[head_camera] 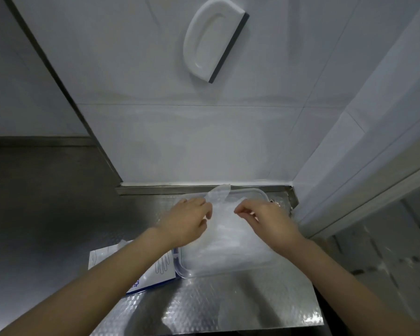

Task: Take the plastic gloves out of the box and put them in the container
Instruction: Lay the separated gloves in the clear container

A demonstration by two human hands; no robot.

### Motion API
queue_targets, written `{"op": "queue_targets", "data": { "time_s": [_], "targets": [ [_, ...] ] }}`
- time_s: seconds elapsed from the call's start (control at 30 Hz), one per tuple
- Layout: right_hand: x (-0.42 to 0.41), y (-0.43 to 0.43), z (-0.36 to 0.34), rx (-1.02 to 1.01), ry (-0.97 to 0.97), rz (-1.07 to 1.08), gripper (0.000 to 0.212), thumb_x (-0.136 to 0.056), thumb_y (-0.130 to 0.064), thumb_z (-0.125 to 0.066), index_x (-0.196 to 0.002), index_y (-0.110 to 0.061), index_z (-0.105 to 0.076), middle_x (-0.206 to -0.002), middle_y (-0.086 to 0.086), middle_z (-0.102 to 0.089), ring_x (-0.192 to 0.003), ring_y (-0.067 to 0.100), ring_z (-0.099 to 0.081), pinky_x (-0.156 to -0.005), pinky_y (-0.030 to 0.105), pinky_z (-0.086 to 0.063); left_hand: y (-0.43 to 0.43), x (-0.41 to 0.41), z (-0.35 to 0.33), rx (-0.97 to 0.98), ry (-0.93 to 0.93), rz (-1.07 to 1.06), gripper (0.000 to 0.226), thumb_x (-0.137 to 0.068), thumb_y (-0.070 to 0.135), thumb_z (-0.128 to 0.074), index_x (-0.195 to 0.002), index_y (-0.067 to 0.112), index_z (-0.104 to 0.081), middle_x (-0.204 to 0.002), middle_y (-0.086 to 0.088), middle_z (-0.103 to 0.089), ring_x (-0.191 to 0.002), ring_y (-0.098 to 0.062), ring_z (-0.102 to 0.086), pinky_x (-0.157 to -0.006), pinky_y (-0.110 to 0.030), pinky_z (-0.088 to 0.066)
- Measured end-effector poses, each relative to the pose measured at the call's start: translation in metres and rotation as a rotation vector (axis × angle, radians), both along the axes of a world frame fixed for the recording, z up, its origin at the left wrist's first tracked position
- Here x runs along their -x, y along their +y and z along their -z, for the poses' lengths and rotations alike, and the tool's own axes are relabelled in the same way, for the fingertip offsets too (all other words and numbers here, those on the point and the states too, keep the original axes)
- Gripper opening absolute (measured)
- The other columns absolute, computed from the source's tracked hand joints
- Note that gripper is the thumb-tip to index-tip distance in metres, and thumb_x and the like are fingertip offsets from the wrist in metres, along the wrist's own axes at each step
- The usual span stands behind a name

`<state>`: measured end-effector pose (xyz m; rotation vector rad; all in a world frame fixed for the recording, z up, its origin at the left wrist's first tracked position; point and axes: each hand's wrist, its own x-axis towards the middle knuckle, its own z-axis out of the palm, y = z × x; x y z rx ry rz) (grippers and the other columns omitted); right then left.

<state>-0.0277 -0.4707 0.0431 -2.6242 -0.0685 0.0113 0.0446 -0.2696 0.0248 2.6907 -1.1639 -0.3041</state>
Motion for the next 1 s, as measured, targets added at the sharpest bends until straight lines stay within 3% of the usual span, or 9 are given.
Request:
{"op": "queue_targets", "data": {
  "time_s": [0.1,0.2,0.3,0.43,0.67,0.87,1.0],
  "targets": [
    [-0.013,0.012,0.025,0.179,0.055,-0.184,0.027,-0.095,-0.024,-0.054,-0.121,-0.022,-0.058,-0.126,-0.007,-0.056,-0.118,0.012,-0.048,-0.092,0.024,-0.035,-0.015,0.005,0.023,-0.007,-0.025,-0.073,0.035,-0.093,0.016,-0.048,-0.128,0.019,-0.044,-0.13,-0.001,-0.044,-0.117,-0.018,-0.042,-0.094,-0.026,-0.031],
    [-0.022,0.015,0.057,0.355,0.209,-0.306,0.047,-0.089,-0.027,-0.061,-0.134,-0.021,-0.046,-0.139,-0.001,-0.042,-0.127,0.017,-0.038,-0.099,0.029,-0.032,-0.024,0.009,0.051,-0.24,0.065,-0.084,0.057,-0.091,0.026,-0.058,-0.14,0.018,-0.03,-0.145,-0.009,-0.028,-0.127,-0.027,-0.034,-0.105,-0.037,-0.032],
    [-0.023,0.007,0.076,0.451,0.309,-0.309,0.06,-0.088,-0.03,-0.062,-0.141,-0.021,-0.035,-0.148,0.001,-0.028,-0.134,0.02,-0.029,-0.105,0.034,-0.028,-0.026,0.01,0.066,-0.463,0.086,-0.047,0.075,-0.088,0.031,-0.063,-0.146,0.017,-0.018,-0.152,-0.015,-0.014,-0.134,-0.034,-0.025,-0.108,-0.043,-0.028],
    [-0.025,-0.004,0.094,0.465,0.349,-0.295,0.068,-0.086,-0.03,-0.065,-0.143,-0.02,-0.03,-0.151,0.002,-0.024,-0.137,0.021,-0.027,-0.11,0.034,-0.026,-0.031,0.009,0.081,-0.573,0.101,-0.049,0.088,-0.083,0.029,-0.07,-0.148,0.019,-0.011,-0.154,-0.015,-0.007,-0.137,-0.04,-0.019,-0.108,-0.047,-0.03],
    [-0.035,-0.004,0.113,0.417,0.445,-0.302,0.084,-0.082,-0.025,-0.071,-0.148,-0.021,-0.02,-0.153,0.0,-0.019,-0.142,0.018,-0.016,-0.112,0.033,-0.028,-0.032,0.003,0.1,-0.608,0.144,-0.047,0.095,-0.078,0.026,-0.074,-0.147,0.021,-0.01,-0.152,-0.014,-0.008,-0.129,-0.043,-0.03,-0.106,-0.043,-0.034],
    [-0.036,-0.001,0.108,0.457,0.471,-0.299,0.085,-0.084,-0.025,-0.07,-0.15,-0.022,-0.017,-0.154,0.0,-0.019,-0.143,0.017,-0.014,-0.111,0.032,-0.027,-0.036,0.002,0.105,-0.674,0.122,-0.032,0.099,-0.077,0.03,-0.075,-0.148,0.021,-0.006,-0.154,-0.016,-0.003,-0.129,-0.046,-0.032,-0.104,-0.045,-0.037],
    [-0.04,0.001,0.084,0.439,0.534,-0.299,0.065,-0.088,-0.017,-0.064,-0.144,-0.014,-0.032,-0.151,0.006,-0.028,-0.14,0.02,-0.026,-0.109,0.028,-0.025,-0.033,0.004,0.084,-0.673,0.073,0.012,0.073,-0.089,0.028,-0.062,-0.146,0.015,-0.019,-0.148,-0.016,-0.024,-0.127,-0.035,-0.039,-0.102,-0.042,-0.034]
  ]
}}
